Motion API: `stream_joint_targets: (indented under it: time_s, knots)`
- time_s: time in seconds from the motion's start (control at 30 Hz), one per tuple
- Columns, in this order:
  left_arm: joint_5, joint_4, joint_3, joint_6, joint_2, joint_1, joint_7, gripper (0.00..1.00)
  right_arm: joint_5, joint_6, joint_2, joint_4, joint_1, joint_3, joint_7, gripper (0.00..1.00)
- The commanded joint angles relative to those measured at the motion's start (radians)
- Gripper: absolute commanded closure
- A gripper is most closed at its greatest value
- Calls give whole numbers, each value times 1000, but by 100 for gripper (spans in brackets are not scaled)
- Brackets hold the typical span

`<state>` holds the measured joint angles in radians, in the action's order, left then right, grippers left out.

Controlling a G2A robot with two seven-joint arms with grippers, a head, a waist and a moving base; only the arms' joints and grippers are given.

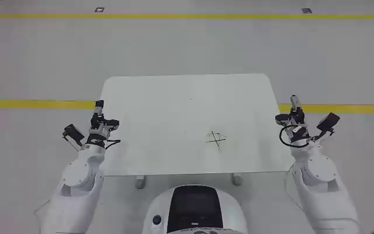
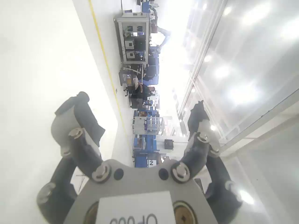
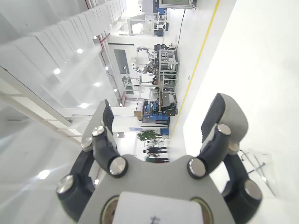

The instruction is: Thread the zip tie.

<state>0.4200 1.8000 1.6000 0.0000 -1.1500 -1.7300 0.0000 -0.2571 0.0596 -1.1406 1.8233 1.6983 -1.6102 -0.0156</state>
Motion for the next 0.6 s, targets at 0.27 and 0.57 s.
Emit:
stream_joint_targets:
  time_s: [0.27, 0.57]
  knots:
    - [0, 0, 0, 0, 0, 0, 0, 0, 414, 204, 10, 17, -155, 135, -147, 0]
    - [0, 0, 0, 0, 0, 0, 0, 0, 414, 204, 10, 17, -155, 135, -147, 0]
